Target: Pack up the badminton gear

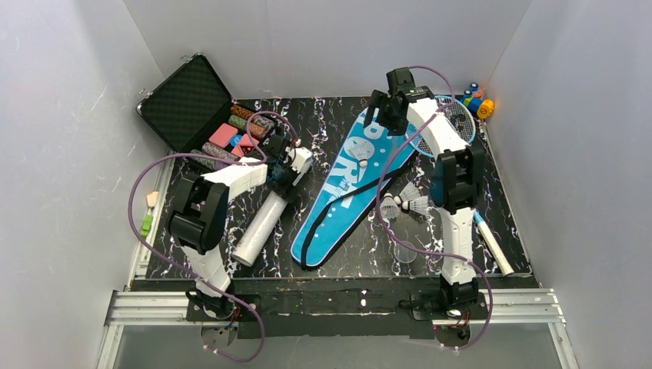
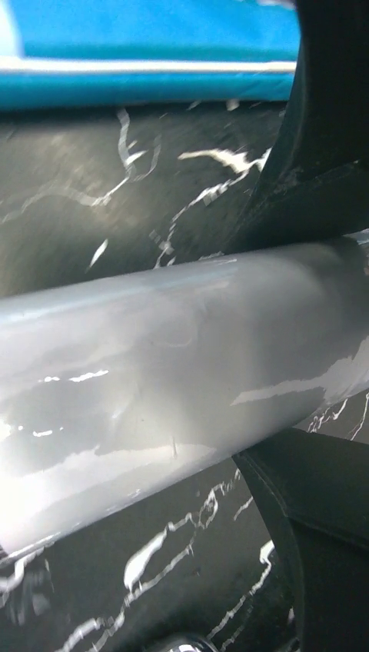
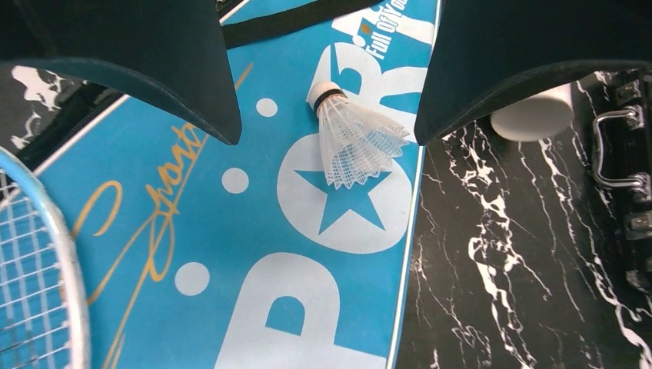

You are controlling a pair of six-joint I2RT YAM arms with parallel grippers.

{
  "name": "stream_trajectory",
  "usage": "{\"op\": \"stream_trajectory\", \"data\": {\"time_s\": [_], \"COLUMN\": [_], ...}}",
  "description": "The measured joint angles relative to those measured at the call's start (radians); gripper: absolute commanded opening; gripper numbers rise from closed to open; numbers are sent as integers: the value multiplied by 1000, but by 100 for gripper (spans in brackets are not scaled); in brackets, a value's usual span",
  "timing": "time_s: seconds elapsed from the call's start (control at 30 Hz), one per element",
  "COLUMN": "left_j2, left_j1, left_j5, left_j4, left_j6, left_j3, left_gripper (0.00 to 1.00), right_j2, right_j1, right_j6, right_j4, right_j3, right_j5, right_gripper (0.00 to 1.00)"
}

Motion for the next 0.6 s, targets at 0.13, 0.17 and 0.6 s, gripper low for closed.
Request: {"op": "stream_trajectory", "data": {"time_s": [0.13,0.17,0.6], "left_j2": [-30,-42,-220], "left_j1": [0,0,0], "left_j5": [95,114,203], "left_j4": [-71,-85,-162], "left_j6": [90,108,194], "left_j3": [-6,-12,-88], "left_gripper": [66,67,98], "right_j2": [54,60,123], "right_j1": [5,5,5], "right_j6": [2,3,31], "right_j4": [-31,-32,-35], "right_j3": [35,36,79], "right_j5": [-23,-31,-137], "right_gripper": [89,89,81]}}
